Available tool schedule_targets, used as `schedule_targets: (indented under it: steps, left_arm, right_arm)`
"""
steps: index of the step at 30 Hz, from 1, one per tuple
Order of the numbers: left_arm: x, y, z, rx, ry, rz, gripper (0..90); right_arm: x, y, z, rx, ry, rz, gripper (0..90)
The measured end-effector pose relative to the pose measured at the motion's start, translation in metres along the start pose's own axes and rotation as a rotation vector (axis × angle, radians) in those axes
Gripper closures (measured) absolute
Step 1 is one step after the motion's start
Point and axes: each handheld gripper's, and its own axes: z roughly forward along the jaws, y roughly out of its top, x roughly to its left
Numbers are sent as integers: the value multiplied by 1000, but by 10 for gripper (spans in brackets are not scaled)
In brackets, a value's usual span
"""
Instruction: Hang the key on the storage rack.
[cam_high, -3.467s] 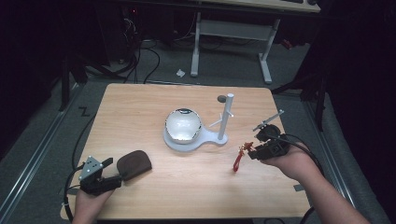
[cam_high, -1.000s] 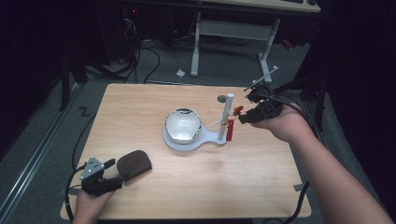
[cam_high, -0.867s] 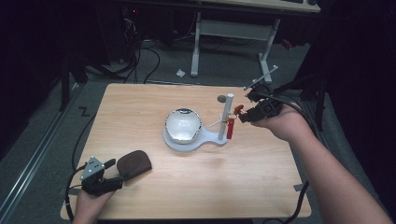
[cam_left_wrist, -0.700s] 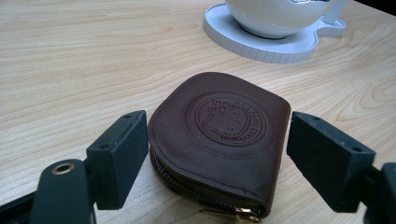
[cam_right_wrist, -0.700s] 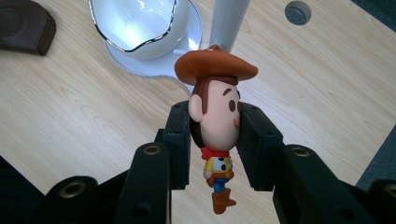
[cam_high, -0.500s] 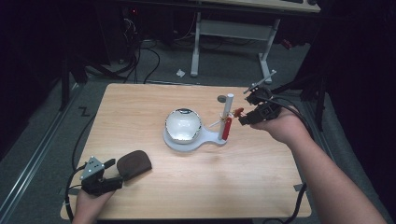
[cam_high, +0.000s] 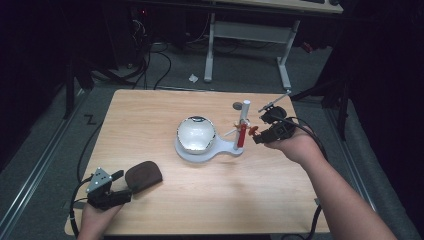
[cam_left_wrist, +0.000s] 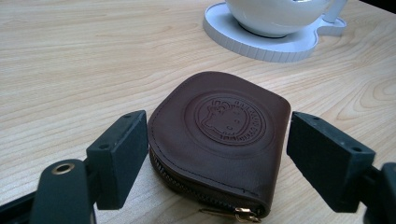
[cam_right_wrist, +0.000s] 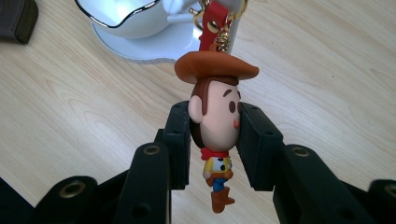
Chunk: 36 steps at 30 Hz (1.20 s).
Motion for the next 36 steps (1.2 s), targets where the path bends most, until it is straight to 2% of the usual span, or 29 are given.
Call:
schedule_targets:
  steps: [11,13,22,28,30,36]
  left_arm:
    - [0,0,0,3,1,3,214]
    - [0,0,0,3,1,2,214]
    - [-1,0,0,6,-1,4,214]
    - [-2,0,1,6,0,8,214]
    - [-1,0,1,7,0,8,214]
    - [-2,0,1,8,3,9,214]
  right_arm:
    - [-6,-12,24,-16,26,27,666]
    - [-9,-14,33,-26,36,36,665]
    - [-9,-15,52,-63,51,61,664]
    - [-10,-16,59,-74,51,73,658]
    - [-11,-18,63,-79,52,71,629]
    - [-11,-21,61,-81,46,78,610]
